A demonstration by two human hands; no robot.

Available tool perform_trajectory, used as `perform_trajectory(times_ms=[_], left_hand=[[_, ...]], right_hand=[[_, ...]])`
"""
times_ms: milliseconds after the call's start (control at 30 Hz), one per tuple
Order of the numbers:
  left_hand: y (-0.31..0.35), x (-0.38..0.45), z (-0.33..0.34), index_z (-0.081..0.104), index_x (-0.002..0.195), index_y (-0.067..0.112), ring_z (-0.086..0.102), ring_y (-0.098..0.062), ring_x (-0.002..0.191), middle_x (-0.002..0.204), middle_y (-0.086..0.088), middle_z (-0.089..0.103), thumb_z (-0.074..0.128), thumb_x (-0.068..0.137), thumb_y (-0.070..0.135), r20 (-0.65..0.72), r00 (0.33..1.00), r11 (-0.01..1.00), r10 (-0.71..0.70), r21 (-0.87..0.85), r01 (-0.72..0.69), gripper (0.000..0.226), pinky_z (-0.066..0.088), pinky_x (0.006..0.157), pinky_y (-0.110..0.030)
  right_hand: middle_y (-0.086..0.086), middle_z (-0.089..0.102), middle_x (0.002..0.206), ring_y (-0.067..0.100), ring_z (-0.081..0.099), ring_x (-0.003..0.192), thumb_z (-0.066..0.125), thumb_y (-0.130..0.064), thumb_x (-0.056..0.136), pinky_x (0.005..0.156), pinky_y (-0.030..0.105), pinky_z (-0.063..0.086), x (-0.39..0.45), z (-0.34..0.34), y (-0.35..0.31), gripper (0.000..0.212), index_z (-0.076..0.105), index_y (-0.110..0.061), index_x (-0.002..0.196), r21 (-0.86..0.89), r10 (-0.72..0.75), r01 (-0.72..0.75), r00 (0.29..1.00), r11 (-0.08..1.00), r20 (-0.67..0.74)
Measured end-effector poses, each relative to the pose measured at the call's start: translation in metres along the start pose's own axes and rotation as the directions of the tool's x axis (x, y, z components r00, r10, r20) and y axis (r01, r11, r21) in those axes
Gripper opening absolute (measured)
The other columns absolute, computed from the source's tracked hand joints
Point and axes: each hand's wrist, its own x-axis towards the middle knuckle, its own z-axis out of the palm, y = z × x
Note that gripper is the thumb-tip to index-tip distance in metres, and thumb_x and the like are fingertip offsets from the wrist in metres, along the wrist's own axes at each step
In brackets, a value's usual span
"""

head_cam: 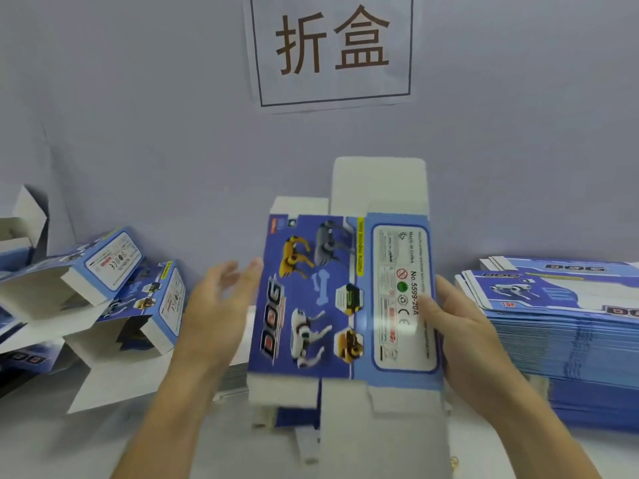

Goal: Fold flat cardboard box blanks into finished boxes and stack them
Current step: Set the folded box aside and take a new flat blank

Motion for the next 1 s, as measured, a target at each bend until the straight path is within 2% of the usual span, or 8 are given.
perform_trajectory(times_ms=[67, 200, 333, 500, 567, 700, 833, 1000], left_hand=[[0.001, -0.005, 0.003, 0.069, 0.117, 0.020, 0.072, -0.027, 0.103, 0.113, -0.005, 0.075, 0.058, 0.076, 0.065, 0.246, 0.969, 0.954, -0.038, -0.280, 0.109, 0.062, 0.055, 0.085, -0.044], [0.001, -0.012, 0.019, 0.064, 0.119, 0.018, 0.074, -0.022, 0.096, 0.105, -0.001, 0.076, 0.065, 0.075, 0.058, 0.122, 0.978, 0.945, 0.170, -0.302, -0.126, 0.059, 0.059, 0.069, -0.025], [0.000, -0.015, 0.023, 0.060, 0.122, 0.027, 0.074, -0.027, 0.098, 0.112, -0.004, 0.075, 0.080, 0.075, 0.055, 0.196, 0.970, 0.907, 0.146, -0.417, -0.053, 0.059, 0.061, 0.073, -0.035], [0.002, -0.023, 0.040, 0.049, 0.134, 0.030, 0.072, -0.025, 0.105, 0.120, -0.002, 0.072, 0.065, 0.073, 0.067, 0.289, 0.950, 0.887, 0.117, -0.460, 0.031, 0.073, 0.060, 0.083, -0.039], [0.000, -0.021, 0.039, 0.052, 0.130, 0.032, 0.073, -0.028, 0.101, 0.116, -0.004, 0.073, 0.070, 0.072, 0.066, 0.240, 0.967, 0.883, 0.086, -0.467, 0.037, 0.070, 0.059, 0.085, -0.046], [-0.001, -0.014, 0.026, 0.057, 0.124, 0.033, 0.075, -0.033, 0.092, 0.110, -0.007, 0.075, 0.089, 0.062, 0.048, 0.161, 0.987, 0.832, 0.026, -0.550, 0.067, 0.071, 0.062, 0.069, -0.046], [0.004, -0.019, 0.028, 0.057, 0.118, 0.027, 0.076, -0.028, 0.077, 0.098, -0.007, 0.077, 0.078, 0.058, 0.050, 0.100, 0.992, 0.881, 0.082, -0.472, -0.025, 0.068, 0.061, 0.057, -0.037], [0.020, -0.036, 0.041, 0.048, 0.120, 0.045, 0.077, -0.024, 0.079, 0.099, 0.001, 0.076, 0.073, 0.073, 0.063, 0.169, 0.951, 0.891, 0.260, -0.423, -0.168, 0.056, 0.060, 0.056, -0.032]], right_hand=[[0.004, 0.076, 0.109, 0.024, 0.075, 0.097, 0.055, -0.028, 0.098, 0.067, 0.034, 0.061, -0.005, -0.002, 0.000, 0.024, 0.071, -0.037, 0.113, -0.030, 0.030, -0.027, 0.995, 0.999, 0.094], [-0.001, 0.078, 0.097, 0.014, 0.076, 0.088, 0.056, -0.044, 0.091, 0.065, 0.026, 0.059, 0.001, 0.008, -0.010, 0.023, 0.071, -0.035, 0.105, -0.134, 0.058, -0.043, 0.992, 0.990, 0.109], [-0.004, 0.068, 0.058, -0.004, 0.062, 0.045, 0.039, -0.015, 0.107, 0.042, 0.011, 0.046, 0.017, 0.023, -0.013, 0.025, 0.053, -0.017, 0.087, -0.355, 0.182, -0.170, 0.983, 0.919, 0.000], [0.025, 0.053, 0.141, 0.011, 0.064, 0.074, 0.034, -0.008, 0.107, 0.077, 0.019, 0.045, 0.006, 0.052, 0.005, 0.039, 0.040, 0.007, 0.143, -0.306, 0.233, -0.144, 0.932, 0.941, 0.279], [0.023, 0.062, 0.129, 0.008, 0.070, 0.086, 0.046, -0.029, 0.106, 0.093, 0.029, 0.051, 0.002, 0.064, -0.006, 0.043, 0.048, 0.000, 0.137, -0.285, 0.253, -0.173, 0.928, 0.943, 0.273], [-0.012, 0.067, 0.053, -0.005, 0.064, 0.049, 0.080, -0.079, 0.006, 0.061, 0.020, 0.056, -0.002, 0.057, -0.028, 0.105, 0.057, -0.016, 0.088, -0.232, 0.051, 0.000, 0.976, 0.973, 0.213], [-0.022, 0.065, 0.119, -0.005, 0.066, 0.102, 0.065, -0.094, 0.036, 0.084, 0.014, 0.052, -0.004, 0.049, -0.031, 0.123, 0.031, -0.043, 0.143, -0.290, -0.090, 0.131, 0.984, 0.948, 0.151], [-0.026, 0.043, 0.132, 0.011, 0.055, 0.124, 0.059, -0.079, 0.063, 0.094, 0.033, 0.056, -0.021, 0.042, -0.031, 0.098, 0.004, -0.070, 0.143, -0.368, -0.331, 0.316, 0.943, 0.874, 0.023]])
